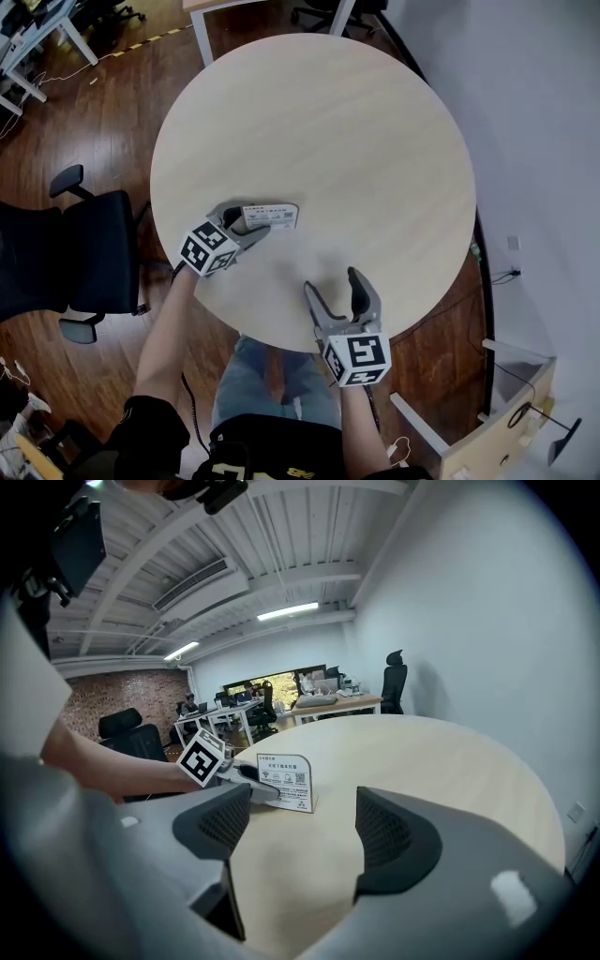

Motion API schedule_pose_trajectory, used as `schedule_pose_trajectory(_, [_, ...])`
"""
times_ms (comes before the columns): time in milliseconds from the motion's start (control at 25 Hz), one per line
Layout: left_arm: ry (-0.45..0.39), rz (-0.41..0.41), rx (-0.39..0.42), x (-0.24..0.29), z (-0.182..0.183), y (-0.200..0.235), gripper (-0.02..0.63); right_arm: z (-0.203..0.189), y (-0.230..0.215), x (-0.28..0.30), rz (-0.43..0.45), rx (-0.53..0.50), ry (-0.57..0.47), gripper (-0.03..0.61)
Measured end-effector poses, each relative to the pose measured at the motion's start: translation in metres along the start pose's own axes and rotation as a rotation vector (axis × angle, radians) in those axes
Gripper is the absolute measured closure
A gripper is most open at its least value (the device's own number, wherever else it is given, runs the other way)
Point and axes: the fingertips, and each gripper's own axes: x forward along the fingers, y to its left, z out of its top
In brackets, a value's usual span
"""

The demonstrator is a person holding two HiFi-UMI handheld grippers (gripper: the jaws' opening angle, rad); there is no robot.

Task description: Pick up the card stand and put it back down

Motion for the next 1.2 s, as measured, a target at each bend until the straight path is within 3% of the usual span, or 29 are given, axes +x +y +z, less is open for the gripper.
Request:
schedule_pose_trajectory(80, [-0.021, -0.036, -0.012, 0.001, 0.006, -0.005, 0.380, 0.001, 0.000, 0.000, 0.002, 0.008, -0.004, 0.219])
schedule_pose_trajectory(240, [-0.060, -0.071, -0.027, -0.001, 0.016, -0.010, 0.481, 0.002, 0.000, 0.000, 0.011, 0.042, -0.016, 0.221])
schedule_pose_trajectory(440, [-0.050, -0.105, -0.003, 0.002, 0.014, -0.026, 0.587, -0.002, 0.001, -0.005, 0.021, 0.047, -0.010, 0.225])
schedule_pose_trajectory(720, [-0.072, -0.149, 0.007, -0.009, 0.027, -0.045, 0.598, 0.011, 0.003, -0.012, 0.028, 0.037, -0.034, 0.230])
schedule_pose_trajectory(1000, [-0.108, -0.248, -0.001, -0.037, 0.072, -0.079, 0.598, 0.042, 0.010, -0.026, 0.045, 0.027, -0.101, 0.233])
schedule_pose_trajectory(1200, [-0.113, -0.313, 0.064, -0.070, 0.122, -0.104, 0.598, 0.084, 0.021, -0.038, 0.069, -0.002, -0.191, 0.235])
